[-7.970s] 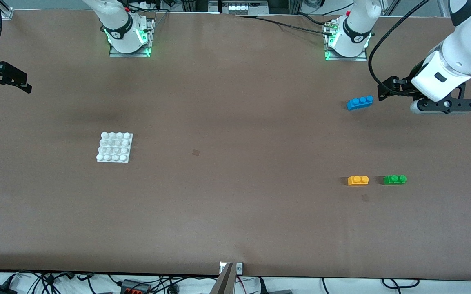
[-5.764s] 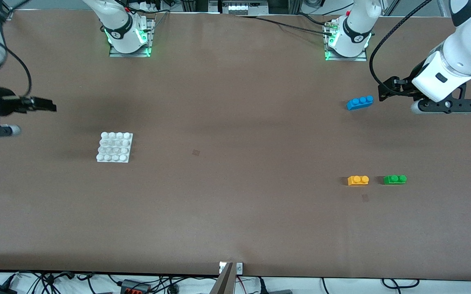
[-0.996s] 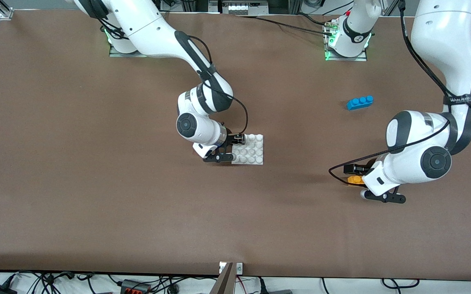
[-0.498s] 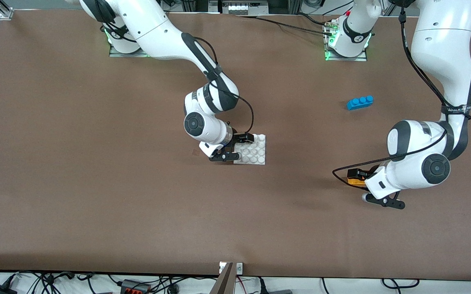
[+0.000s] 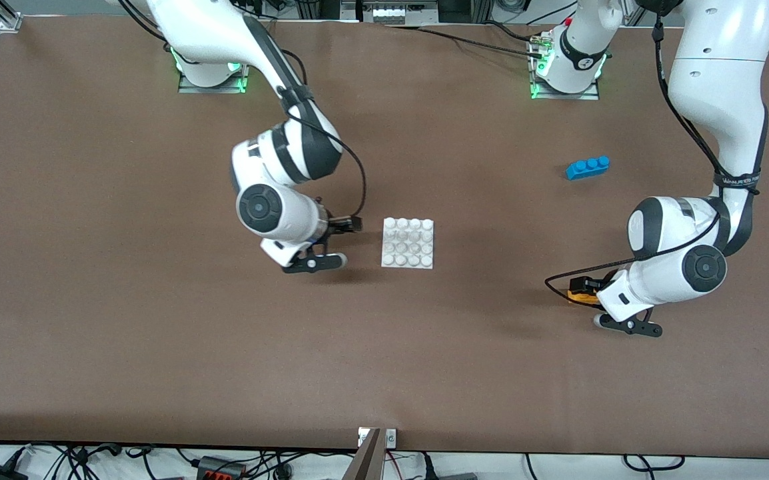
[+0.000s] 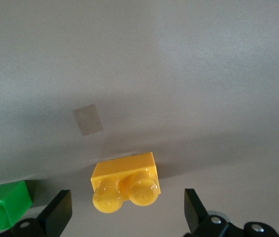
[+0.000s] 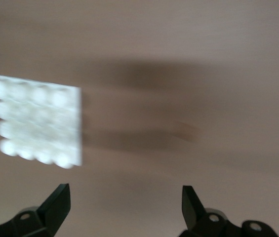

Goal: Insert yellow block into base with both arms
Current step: 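Release the base plate and withdraw the right gripper while the left grasps, then carry the yellow brick with the left gripper over the base plate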

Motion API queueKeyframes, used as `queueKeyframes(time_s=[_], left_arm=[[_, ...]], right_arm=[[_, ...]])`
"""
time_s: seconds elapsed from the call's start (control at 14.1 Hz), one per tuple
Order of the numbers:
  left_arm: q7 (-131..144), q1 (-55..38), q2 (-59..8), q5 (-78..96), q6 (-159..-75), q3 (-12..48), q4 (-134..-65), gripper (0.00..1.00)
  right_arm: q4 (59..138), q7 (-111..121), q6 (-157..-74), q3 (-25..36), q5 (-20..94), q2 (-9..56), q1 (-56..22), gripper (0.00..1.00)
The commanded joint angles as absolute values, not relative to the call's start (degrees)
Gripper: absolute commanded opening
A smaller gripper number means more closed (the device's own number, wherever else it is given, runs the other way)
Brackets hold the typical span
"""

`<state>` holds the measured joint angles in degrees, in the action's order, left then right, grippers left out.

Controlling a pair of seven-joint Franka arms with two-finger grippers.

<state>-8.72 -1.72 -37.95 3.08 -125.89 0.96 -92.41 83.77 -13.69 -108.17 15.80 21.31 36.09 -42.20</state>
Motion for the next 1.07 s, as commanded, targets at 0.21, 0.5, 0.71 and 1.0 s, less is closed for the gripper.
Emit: queueKeyframes(time_s=[0.21, 0.5, 0.71, 1.0], left_arm=[[-9.05, -1.93, -37.09, 2.99, -127.53, 0.62, -94.66, 1.00], [-9.05, -1.93, -38.05, 2.99, -127.70, 0.62, -94.66, 1.00], [-8.97, -1.85, -38.23, 3.08, -128.23, 0.62, -95.53, 1.00], [-8.26, -1.85, -38.76, 3.25, -128.93, 0.62, -95.54, 1.00]], right_arm=[[84.90, -1.51, -90.82, 28.19, 12.13, 26.03, -42.54, 1.00], [84.81, 8.75, -80.78, 37.95, 9.60, 18.74, -42.71, 1.00], [84.81, 18.88, -78.50, 38.86, 8.97, 12.68, -35.82, 1.00], [85.51, 19.25, -76.12, 12.02, 1.97, 6.78, -9.38, 1.00]])
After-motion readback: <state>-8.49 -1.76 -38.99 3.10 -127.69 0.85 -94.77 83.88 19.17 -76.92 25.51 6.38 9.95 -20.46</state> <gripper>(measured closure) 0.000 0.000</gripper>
